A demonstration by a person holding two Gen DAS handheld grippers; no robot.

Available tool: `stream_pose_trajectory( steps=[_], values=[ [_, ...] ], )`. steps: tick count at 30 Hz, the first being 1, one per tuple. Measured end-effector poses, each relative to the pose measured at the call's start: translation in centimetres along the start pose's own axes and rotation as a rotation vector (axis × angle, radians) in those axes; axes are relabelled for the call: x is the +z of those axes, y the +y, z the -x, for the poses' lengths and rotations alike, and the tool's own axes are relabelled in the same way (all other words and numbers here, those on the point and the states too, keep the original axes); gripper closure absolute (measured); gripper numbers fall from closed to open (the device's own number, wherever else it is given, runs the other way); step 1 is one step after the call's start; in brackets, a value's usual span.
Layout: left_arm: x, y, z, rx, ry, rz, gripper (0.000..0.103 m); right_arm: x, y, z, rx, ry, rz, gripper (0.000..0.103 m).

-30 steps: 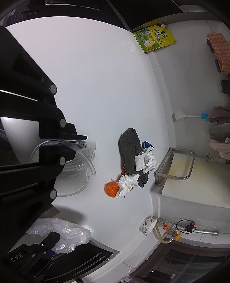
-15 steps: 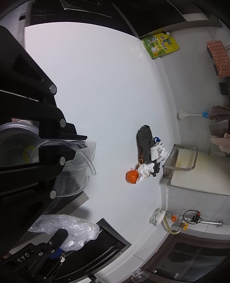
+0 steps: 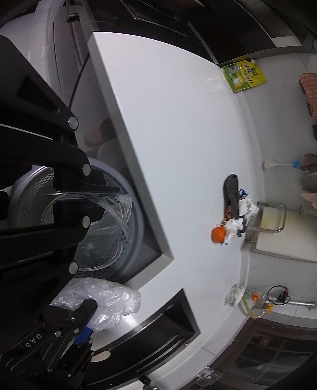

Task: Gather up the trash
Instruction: 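Carry the plastic cup and plastic bag in both tools over the trash bin, then open both tools to drop the cup and bag into the bin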

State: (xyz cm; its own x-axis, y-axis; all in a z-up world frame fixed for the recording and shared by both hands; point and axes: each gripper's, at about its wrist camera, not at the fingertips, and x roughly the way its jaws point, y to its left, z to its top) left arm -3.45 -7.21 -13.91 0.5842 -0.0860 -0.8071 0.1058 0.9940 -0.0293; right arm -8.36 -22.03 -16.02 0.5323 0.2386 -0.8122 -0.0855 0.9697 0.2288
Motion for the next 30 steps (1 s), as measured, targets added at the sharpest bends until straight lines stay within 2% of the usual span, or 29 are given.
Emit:
stream_pose_trajectory(
  steps=[7,15,25,27,30],
  values=[
    [-1.6,-0.7,-1.5,-0.019,0.056,-0.067,0.098,-1.8,0.0,-1.5,0.003,0.037,-0.050,0.086],
    [-3.5,0.0,-5.5,-0.031,0.151,-0.121,0.098,-3.4,-0.1,-4.8,-0.005,0.094,-0.125,0.086],
    [-3.8,0.1,-8.9,-0.039,0.201,-0.128,0.098,-3.4,-0.6,-6.3,-0.027,0.139,-0.155,0.086],
    [-3.6,0.1,-9.0,-0.040,0.202,-0.127,0.097,-3.1,-0.7,-6.4,-0.021,0.136,-0.161,0.083],
    [-3.6,0.1,-8.8,-0.026,0.194,-0.133,0.093,-2.9,-0.5,-6.2,-0.027,0.131,-0.151,0.072]
  ],
)
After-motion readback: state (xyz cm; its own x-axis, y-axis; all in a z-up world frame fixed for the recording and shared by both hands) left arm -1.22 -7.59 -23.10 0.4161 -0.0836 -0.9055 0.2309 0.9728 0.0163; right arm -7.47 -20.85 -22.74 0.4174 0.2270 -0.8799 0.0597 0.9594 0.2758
